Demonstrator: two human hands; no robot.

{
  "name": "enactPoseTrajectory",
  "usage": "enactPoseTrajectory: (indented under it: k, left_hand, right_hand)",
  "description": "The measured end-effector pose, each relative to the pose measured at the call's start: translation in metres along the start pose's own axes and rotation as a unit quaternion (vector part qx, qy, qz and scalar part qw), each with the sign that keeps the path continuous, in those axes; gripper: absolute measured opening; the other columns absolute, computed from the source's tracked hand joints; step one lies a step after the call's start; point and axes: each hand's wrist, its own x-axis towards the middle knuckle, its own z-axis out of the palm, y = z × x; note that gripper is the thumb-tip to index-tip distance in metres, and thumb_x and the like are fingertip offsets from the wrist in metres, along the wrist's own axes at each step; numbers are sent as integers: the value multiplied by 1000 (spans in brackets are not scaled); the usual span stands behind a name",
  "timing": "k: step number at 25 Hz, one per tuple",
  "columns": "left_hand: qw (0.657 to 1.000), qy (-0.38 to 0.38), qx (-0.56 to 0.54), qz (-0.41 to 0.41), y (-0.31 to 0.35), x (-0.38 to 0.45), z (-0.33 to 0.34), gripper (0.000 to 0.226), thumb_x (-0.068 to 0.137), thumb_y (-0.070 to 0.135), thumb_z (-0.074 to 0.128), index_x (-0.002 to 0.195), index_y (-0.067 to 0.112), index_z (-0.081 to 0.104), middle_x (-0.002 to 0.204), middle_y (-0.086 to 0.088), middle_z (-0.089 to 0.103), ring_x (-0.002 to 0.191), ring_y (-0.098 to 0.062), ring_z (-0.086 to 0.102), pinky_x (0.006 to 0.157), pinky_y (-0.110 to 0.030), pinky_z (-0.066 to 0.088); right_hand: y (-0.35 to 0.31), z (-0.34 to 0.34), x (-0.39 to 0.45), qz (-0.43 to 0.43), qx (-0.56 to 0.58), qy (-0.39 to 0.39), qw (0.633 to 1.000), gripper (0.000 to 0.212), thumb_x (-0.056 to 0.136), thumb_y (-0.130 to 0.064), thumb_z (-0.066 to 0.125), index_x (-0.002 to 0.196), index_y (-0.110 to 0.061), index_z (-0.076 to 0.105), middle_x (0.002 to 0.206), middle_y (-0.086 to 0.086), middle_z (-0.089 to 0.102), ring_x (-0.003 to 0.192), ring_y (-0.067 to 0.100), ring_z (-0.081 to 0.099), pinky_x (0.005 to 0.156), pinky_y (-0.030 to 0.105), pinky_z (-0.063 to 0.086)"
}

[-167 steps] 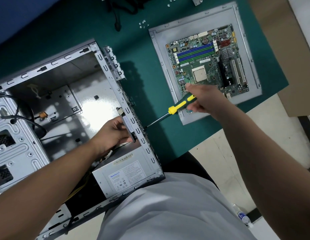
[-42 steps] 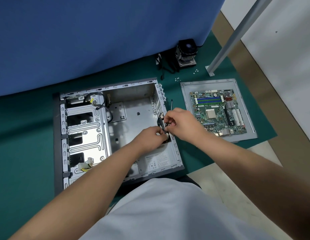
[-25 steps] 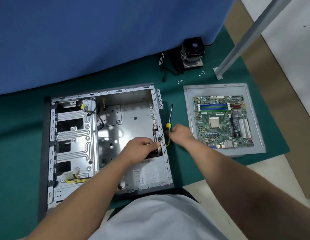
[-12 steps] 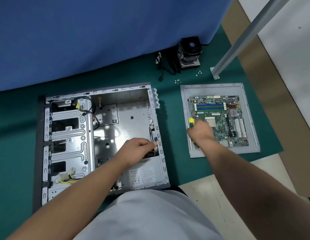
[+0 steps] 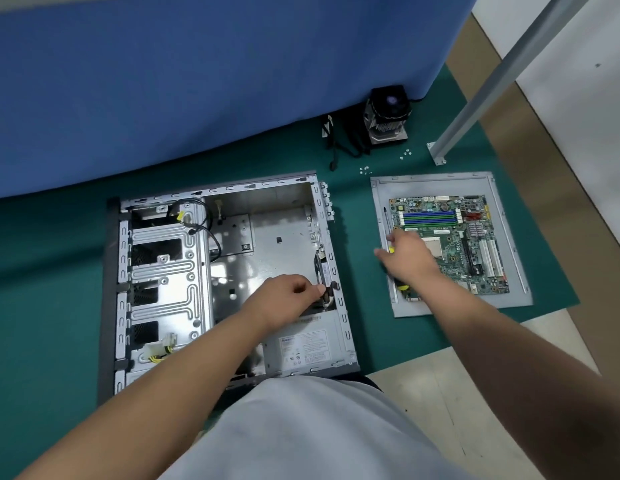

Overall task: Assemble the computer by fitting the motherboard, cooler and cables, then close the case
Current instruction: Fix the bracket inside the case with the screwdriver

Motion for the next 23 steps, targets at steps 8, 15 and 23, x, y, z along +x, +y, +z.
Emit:
enactPoseTrajectory:
  k: [8,15,23]
  left_hand:
    - [901,351,253,17,-67,-30,-46,42,84,20,72,125,25,64,158,-10,41,147,-40,27,113,-58,28]
    - [899,316,300,-51,-96,-24,-43,58,87,34,72,141,37,52,173,-10,3,158,-36,9,121,-54,19]
    - [902,290,319,-8,-89,-18,-71,102,88,14,66,164,31,0,173,-1,2,159,-24,6,127,-47,15]
  right_hand:
    - [-127,-16,-13,-220,30,-19,975,66,98,-41,61,154,-17,34,153,10,36,125,27,55,108,41,44]
    - [-159,5,2,-179,-117,54,975,68,85,4,54,145,-12,27,125,17,43,85,32,49,64,40,41]
    - [-137,-12,0,-205,-206,50,956,94,83,-13,60,161,-16,8,170,-1,0,149,29,25,111,47,40]
